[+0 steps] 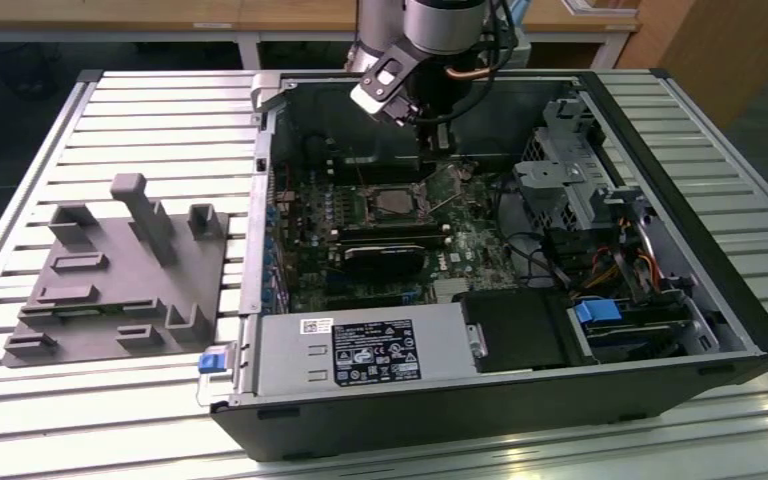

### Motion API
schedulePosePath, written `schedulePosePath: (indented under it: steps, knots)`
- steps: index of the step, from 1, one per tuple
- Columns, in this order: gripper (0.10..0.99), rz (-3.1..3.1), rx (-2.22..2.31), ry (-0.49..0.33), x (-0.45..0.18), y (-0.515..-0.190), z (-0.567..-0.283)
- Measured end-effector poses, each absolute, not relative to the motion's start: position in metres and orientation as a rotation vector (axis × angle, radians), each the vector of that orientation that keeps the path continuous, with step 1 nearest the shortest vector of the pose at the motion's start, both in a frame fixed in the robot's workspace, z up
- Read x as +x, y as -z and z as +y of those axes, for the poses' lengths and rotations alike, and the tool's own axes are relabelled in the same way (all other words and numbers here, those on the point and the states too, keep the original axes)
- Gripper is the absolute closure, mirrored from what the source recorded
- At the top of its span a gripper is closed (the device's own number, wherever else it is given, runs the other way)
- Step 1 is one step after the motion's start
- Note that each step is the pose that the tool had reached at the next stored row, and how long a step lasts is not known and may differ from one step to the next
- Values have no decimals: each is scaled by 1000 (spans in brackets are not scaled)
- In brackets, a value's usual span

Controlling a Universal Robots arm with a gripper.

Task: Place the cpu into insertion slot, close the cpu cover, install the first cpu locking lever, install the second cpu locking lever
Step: 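Close the cpu cover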

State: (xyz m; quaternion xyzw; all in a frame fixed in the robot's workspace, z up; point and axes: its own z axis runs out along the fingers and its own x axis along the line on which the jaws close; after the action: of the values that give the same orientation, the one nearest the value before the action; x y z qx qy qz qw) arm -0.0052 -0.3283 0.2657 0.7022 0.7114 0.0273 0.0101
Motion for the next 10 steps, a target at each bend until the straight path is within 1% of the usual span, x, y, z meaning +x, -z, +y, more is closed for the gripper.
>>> schedulePosePath:
  steps: [10]
  knots:
    - [980,2247,2180,-73,13,-263,-328]
